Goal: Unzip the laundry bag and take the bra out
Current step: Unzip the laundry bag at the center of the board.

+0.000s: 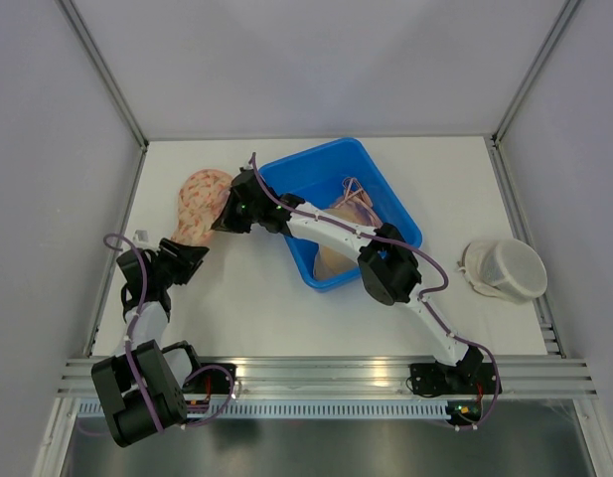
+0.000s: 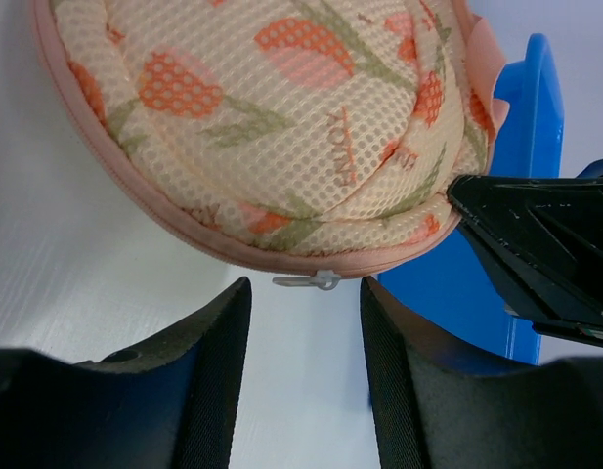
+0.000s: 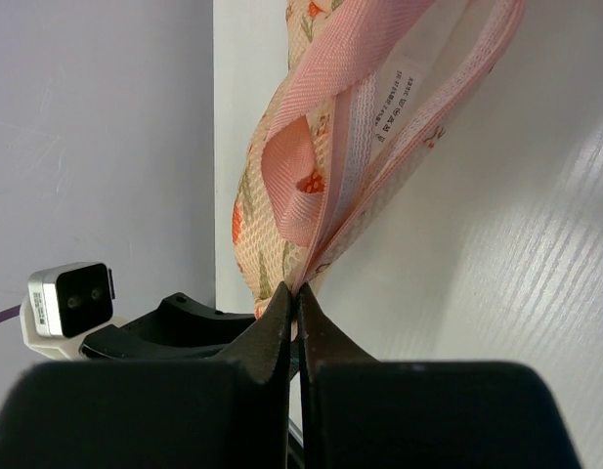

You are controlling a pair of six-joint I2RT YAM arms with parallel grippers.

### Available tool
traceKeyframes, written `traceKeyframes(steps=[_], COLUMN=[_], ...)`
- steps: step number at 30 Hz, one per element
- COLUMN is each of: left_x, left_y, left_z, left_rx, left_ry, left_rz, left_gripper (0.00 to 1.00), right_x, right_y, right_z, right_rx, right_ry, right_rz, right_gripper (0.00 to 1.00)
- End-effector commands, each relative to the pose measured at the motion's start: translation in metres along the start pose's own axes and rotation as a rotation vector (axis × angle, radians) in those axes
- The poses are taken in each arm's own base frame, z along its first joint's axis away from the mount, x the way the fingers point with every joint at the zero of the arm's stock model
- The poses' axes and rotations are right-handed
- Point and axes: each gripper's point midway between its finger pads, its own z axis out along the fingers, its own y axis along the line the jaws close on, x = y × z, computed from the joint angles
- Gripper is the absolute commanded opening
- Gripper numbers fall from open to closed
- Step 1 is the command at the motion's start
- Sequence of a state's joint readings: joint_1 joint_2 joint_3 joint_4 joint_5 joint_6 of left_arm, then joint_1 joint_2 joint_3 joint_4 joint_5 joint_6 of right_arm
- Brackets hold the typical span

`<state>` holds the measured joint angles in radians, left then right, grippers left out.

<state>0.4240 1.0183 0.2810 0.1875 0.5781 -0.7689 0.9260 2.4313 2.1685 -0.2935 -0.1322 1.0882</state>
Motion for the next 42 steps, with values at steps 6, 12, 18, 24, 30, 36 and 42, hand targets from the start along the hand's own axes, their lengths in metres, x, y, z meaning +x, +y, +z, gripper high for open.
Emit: traceKeyframes(steps=[6,12,18,24,30,36,42], left_x=[-0.024,-0.025,-0.029,-0.031,-0.031,-0.029,-0.037], left_y=[-0.021,-0.021,-0.018,-0.007,0.007,0.023,0.033], left_z=[0.004,0.005,0.005,0.005,-0.001,-0.007,-0.013], left_rx=[0.075,0.079,0.047,-0.04,-0.134,-0.236,-0.328], left_ry=[-0.072,-0.077,-0.087,-0.078,-0.097,-0.103,-0.128], left_rz=[0.062,0.06,0.052,0.019,-0.005,-0.034,-0.053], left_gripper=[0.49,0.38,0.2,0.04,0.02,0.02,0.02], right_x=[-0.019,-0.016,-0.016,-0.017,-0.018,-0.02,-0.021], right_y=[0.053,0.051,0.047,0.043,0.037,0.032,0.027], right_z=[-0.032,-0.031,-0.03,-0.029,-0.029,-0.03,-0.026], right_rx=[-0.134,-0.135,-0.126,-0.116,-0.099,-0.091,-0.077], right_ry=[-0.037,-0.032,-0.033,-0.038,-0.04,-0.04,-0.038], right_rz=[0.005,0.007,0.006,0.003,-0.002,-0.009,-0.025], right_gripper=[0.0,0.0,0.01,0.0,0.01,0.0,0.0])
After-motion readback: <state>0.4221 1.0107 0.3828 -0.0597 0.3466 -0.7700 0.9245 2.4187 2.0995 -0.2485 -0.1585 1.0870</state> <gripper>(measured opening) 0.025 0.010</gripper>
